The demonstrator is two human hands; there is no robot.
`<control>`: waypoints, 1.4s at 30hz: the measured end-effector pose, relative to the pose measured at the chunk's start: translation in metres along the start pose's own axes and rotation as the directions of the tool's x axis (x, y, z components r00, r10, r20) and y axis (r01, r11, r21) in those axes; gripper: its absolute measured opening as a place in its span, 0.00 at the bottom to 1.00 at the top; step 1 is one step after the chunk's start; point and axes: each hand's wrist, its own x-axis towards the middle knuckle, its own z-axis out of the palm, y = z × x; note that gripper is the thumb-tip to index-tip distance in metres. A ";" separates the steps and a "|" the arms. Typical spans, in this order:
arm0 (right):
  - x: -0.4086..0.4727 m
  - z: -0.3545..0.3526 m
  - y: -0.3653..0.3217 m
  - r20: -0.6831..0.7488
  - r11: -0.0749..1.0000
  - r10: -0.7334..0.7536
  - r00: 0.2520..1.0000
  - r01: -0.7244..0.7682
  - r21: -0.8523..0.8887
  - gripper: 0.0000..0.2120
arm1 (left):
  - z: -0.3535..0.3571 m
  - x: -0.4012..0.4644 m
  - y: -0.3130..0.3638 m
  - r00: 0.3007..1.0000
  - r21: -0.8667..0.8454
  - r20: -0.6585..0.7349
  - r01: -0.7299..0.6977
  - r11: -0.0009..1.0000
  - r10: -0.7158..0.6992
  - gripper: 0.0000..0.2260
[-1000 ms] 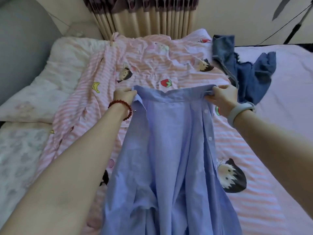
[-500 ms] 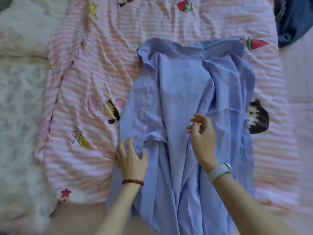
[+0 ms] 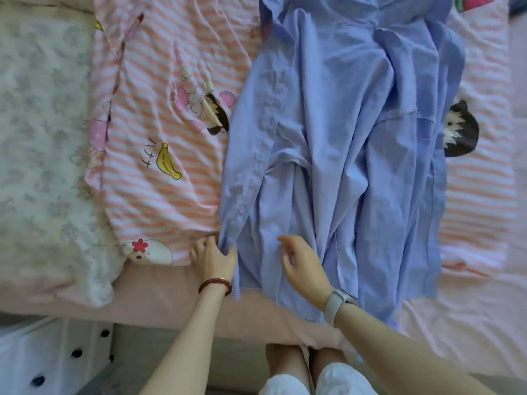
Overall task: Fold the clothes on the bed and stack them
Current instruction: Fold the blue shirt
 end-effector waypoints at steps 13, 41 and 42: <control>0.014 0.035 -0.008 0.010 0.858 0.041 0.999 -0.030 -0.513 0.12 | -0.074 -0.011 0.002 0.991 -0.359 0.007 -0.124 0.925 0.135 0.03; -0.007 -0.093 0.013 -0.431 0.878 0.437 0.789 -0.271 0.394 0.05 | -0.010 -0.016 0.001 0.874 -0.163 0.421 -0.190 0.968 0.242 0.29; -0.010 -0.093 0.021 -0.375 0.871 0.460 0.805 -0.329 0.363 0.06 | -0.006 -0.019 0.000 0.827 -0.154 0.516 -0.169 0.973 0.225 0.28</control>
